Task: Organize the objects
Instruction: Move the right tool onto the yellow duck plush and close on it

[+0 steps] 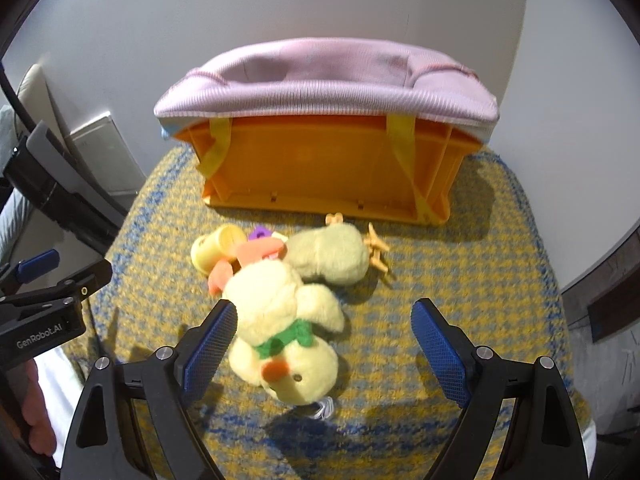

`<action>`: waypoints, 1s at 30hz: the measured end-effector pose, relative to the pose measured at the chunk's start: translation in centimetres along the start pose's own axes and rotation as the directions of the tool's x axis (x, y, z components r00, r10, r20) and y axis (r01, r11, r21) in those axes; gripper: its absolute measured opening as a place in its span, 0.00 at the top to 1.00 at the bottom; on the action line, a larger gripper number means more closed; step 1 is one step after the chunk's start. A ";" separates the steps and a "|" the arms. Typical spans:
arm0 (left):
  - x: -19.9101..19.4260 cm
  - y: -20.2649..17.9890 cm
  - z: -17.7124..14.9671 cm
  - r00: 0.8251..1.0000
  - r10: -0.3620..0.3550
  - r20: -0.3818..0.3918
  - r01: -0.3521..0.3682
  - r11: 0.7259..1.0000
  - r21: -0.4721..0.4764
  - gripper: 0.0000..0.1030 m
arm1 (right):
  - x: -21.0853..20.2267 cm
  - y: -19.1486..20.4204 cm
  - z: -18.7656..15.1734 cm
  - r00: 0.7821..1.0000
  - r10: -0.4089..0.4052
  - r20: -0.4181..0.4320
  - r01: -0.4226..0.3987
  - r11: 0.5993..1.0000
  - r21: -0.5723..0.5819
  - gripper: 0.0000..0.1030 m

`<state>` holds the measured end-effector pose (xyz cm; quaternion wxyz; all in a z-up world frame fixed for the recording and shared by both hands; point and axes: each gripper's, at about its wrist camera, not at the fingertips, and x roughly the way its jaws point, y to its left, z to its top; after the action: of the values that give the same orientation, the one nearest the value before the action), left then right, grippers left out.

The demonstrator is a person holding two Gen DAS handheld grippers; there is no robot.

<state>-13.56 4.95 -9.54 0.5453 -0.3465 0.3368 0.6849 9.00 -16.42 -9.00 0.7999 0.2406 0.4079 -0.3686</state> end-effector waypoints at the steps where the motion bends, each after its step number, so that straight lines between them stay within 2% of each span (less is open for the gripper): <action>1: 0.3 0.0 -0.3 1.000 -0.001 -0.008 0.001 1.000 0.001 0.08 | 0.2 0.0 -0.2 1.000 0.000 -0.006 0.000 1.000 -0.001 0.14; 15: 2.4 0.5 -2.6 0.998 0.016 -0.054 -0.015 1.000 0.013 0.08 | 3.8 1.0 -2.5 0.995 0.024 -0.097 -0.026 1.000 -0.015 0.15; 16: 2.4 0.5 -2.6 0.998 0.016 -0.054 -0.015 1.000 0.015 0.08 | 4.1 1.0 -2.6 0.994 0.029 -0.106 -0.031 0.999 -0.016 0.21; 17: 2.4 0.5 -2.7 0.998 0.016 -0.055 -0.015 1.000 0.017 0.08 | 4.4 1.1 -2.7 0.992 0.039 -0.120 -0.042 0.999 -0.016 0.34; 19: 2.4 0.4 -2.8 0.998 0.016 -0.054 -0.015 1.000 0.025 0.08 | 5.2 1.2 -2.9 0.985 0.074 -0.153 -0.076 0.997 -0.009 0.48; 30: 2.3 -0.7 -2.5 0.999 0.004 -0.049 -0.002 0.999 0.053 0.08 | 4.5 0.7 -3.3 0.985 0.090 -0.144 -0.092 0.996 -0.007 0.55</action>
<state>-12.96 4.16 -12.91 0.5448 -0.3483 0.3685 0.6679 9.77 -15.47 -14.51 0.7861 0.2796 0.4554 -0.3106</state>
